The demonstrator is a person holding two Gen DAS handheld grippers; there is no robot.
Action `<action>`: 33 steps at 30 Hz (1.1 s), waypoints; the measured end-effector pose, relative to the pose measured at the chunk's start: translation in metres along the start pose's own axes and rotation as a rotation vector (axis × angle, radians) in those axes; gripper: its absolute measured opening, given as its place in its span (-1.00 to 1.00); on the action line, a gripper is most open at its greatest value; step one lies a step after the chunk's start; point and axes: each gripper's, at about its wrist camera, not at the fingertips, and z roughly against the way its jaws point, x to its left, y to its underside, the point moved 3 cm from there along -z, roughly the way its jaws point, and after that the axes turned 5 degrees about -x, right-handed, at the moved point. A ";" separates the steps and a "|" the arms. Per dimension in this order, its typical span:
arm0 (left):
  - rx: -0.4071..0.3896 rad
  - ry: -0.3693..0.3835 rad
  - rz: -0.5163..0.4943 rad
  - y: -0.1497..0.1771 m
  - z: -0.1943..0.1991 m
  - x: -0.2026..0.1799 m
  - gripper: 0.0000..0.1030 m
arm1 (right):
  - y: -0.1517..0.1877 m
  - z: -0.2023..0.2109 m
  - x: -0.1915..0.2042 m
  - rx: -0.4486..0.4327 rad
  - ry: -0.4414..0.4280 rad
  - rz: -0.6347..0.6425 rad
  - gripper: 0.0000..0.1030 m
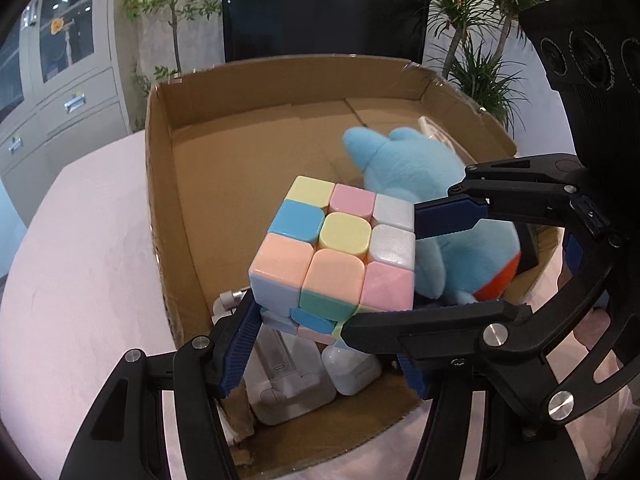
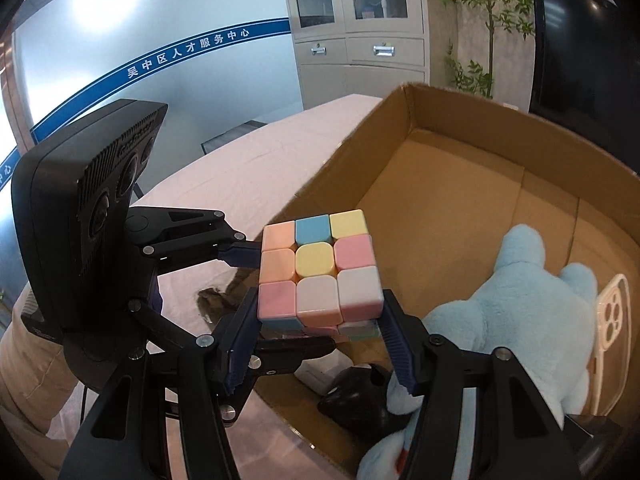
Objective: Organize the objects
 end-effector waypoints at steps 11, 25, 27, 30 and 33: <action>-0.031 -0.147 0.025 0.008 0.012 -0.027 0.38 | 0.021 0.050 -0.016 -0.091 0.154 -0.104 0.58; -0.151 -0.340 0.182 0.030 0.050 -0.103 1.00 | 0.125 0.157 -0.043 -0.205 0.676 -0.246 0.98; -0.144 -0.350 0.181 0.034 0.048 -0.113 1.00 | 0.130 0.158 -0.046 -0.198 0.697 -0.250 0.98; -0.137 -0.347 0.179 0.042 0.046 -0.126 1.00 | 0.143 0.166 -0.044 -0.210 0.711 -0.273 0.98; -0.126 -0.357 0.198 0.052 0.041 -0.135 1.00 | 0.156 0.169 -0.044 -0.212 0.723 -0.300 0.98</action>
